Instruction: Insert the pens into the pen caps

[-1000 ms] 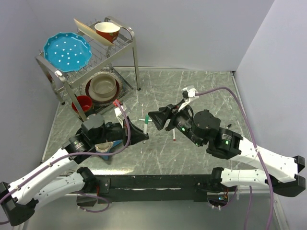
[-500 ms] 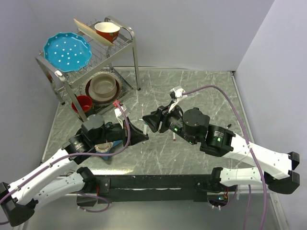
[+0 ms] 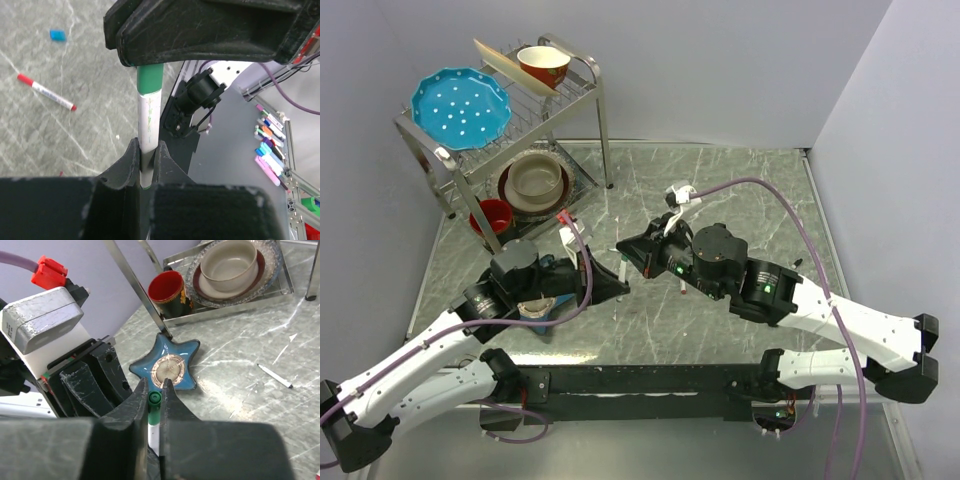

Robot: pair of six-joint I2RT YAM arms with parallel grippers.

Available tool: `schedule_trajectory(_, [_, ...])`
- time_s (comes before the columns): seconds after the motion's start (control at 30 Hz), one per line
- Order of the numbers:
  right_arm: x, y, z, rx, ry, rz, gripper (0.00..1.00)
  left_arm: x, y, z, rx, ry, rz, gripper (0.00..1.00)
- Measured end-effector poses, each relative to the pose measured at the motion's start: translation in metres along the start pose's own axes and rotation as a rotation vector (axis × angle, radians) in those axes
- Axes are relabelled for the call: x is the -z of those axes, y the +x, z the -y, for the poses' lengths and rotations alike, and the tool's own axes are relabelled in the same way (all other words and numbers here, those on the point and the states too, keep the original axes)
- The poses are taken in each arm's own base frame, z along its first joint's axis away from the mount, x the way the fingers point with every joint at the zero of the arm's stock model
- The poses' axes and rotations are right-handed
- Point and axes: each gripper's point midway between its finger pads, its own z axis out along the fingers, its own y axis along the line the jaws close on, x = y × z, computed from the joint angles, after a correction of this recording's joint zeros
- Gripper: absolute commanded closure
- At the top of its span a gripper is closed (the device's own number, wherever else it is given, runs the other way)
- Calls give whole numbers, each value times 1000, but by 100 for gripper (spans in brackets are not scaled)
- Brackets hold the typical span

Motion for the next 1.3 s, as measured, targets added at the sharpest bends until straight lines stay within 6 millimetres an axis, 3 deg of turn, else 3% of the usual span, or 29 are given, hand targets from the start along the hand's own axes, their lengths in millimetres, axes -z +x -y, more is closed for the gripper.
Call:
schedule_trajectory(0.27, [-1, 31, 23, -31, 43, -38, 100, -11, 26, -21, 40, -75, -102, 99])
schedule_trajectory(0.57, [-5, 48, 36, -139, 56, -14, 100, -14, 38, -36, 32, -123, -146, 99])
schedule_trajectory(0.9, [-4, 62, 39, -185, -6, 19, 100, -20, 52, -41, 41, -99, -208, 99])
schedule_trajectory(1.3, [-9, 74, 31, -178, -78, 16, 100, -13, 58, -41, 78, -72, -244, 99])
